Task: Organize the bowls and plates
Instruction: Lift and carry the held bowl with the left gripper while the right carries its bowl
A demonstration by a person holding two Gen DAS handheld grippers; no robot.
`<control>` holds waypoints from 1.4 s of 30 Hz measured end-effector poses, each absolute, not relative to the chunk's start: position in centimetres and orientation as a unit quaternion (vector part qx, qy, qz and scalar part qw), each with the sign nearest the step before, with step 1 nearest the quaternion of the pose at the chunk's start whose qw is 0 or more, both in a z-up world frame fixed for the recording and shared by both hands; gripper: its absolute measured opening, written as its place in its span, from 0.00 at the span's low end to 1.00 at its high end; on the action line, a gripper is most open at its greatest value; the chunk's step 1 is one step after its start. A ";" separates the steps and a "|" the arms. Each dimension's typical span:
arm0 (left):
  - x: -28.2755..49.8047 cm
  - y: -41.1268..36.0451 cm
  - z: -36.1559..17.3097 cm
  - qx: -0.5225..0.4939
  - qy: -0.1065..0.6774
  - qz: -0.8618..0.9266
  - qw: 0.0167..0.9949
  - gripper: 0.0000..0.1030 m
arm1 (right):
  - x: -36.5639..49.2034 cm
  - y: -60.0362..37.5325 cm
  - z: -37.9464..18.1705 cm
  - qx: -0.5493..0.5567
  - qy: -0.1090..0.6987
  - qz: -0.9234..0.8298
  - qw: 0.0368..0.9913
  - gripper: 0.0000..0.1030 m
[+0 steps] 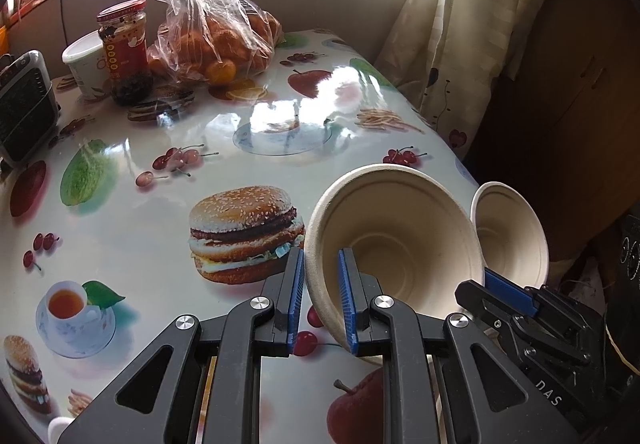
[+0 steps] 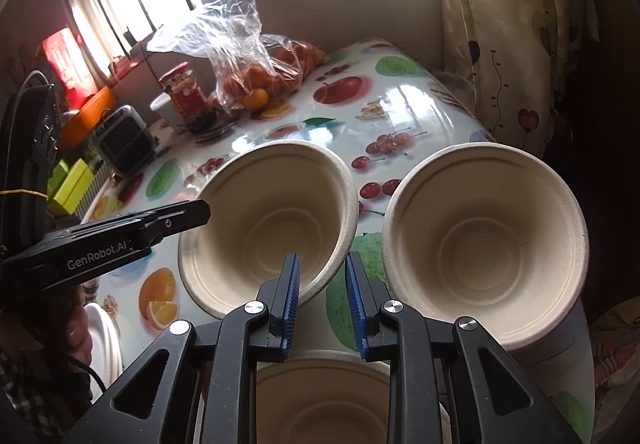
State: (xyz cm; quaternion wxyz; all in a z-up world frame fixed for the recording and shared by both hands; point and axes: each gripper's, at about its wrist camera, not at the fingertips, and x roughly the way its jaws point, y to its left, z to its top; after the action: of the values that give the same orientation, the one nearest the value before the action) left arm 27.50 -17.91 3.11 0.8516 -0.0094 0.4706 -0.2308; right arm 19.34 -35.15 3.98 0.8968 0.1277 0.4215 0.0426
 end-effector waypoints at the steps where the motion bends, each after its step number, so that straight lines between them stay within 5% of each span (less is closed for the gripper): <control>1: 27.4 -17.8 3.2 -0.010 0.469 -0.231 0.852 0.18 | 19.2 -35.1 4.1 0.127 0.420 0.042 0.897 0.22; 42: 19.8 -18.5 7.2 0.000 0.428 -0.271 0.862 0.18 | 10.1 -35.6 8.7 0.126 0.363 0.024 0.923 0.22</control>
State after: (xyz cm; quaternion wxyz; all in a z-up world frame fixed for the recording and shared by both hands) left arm 19.75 -18.53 7.25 0.8625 0.0004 0.4275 -0.2709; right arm 10.07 -35.63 8.67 0.9229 0.1262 0.3630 0.0239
